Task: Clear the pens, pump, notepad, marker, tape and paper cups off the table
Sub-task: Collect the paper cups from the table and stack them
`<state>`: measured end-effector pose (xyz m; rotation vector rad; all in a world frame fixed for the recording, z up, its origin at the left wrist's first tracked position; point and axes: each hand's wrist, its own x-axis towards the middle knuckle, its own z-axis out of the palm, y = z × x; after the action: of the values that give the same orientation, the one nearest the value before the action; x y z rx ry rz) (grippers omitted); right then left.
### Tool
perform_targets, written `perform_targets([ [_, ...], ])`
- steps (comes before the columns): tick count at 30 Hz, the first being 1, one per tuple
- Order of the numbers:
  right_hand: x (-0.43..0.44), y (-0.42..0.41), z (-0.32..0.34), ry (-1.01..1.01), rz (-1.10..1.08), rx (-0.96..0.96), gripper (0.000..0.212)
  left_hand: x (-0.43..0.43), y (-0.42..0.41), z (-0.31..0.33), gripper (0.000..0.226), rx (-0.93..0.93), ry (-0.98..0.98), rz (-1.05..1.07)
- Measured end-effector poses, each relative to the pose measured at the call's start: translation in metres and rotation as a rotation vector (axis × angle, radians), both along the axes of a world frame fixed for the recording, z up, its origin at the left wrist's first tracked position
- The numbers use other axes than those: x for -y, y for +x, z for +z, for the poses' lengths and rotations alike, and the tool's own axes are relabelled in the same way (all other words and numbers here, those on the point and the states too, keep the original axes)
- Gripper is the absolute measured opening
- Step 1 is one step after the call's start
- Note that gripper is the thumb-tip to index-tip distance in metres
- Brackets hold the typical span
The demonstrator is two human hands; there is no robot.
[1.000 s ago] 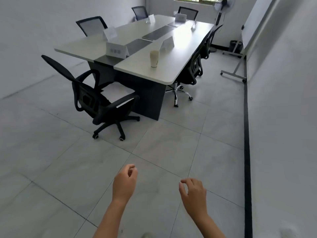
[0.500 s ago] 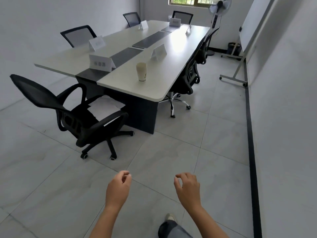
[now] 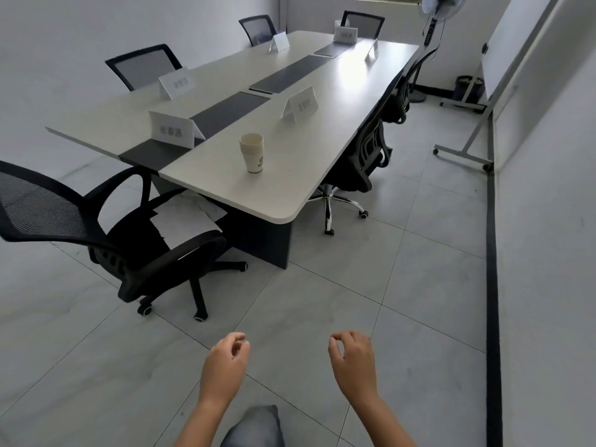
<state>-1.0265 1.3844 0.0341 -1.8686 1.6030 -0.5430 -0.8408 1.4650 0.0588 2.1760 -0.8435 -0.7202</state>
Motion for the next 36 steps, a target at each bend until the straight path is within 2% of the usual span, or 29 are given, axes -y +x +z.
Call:
perform_targets([
  [10, 0.113, 0.061, 0.002, -0.021, 0.046, -0.029, 0.019, 0.117, 0.07, -0.014, 0.032, -0.022, -0.042, 0.025],
  [18, 0.236, 0.192, 0.045, -0.087, 0.127, -0.014, 0.023, 0.234, 0.186, 0.013, 0.046, -0.053, -0.141, 0.072],
  [21, 0.276, 0.242, 0.067, -0.141, 0.158, 0.002, 0.033, 0.271, 0.222, 0.013, 0.052, -0.059, -0.135, 0.012],
  [24, 0.31, 0.273, 0.08, -0.189, 0.194, -0.026, 0.029, 0.31, 0.245, 0.012, 0.057, -0.045, -0.103, -0.086],
  [31, 0.371, 0.314, 0.098, -0.187, 0.317, -0.038, 0.038, 0.385, 0.255, 0.016, 0.065, 0.008, -0.077, -0.235],
  [36, 0.415, 0.341, 0.093, -0.214, 0.462, -0.24, 0.039, 0.402, 0.258, 0.007, 0.068, 0.016, -0.001, -0.262],
])
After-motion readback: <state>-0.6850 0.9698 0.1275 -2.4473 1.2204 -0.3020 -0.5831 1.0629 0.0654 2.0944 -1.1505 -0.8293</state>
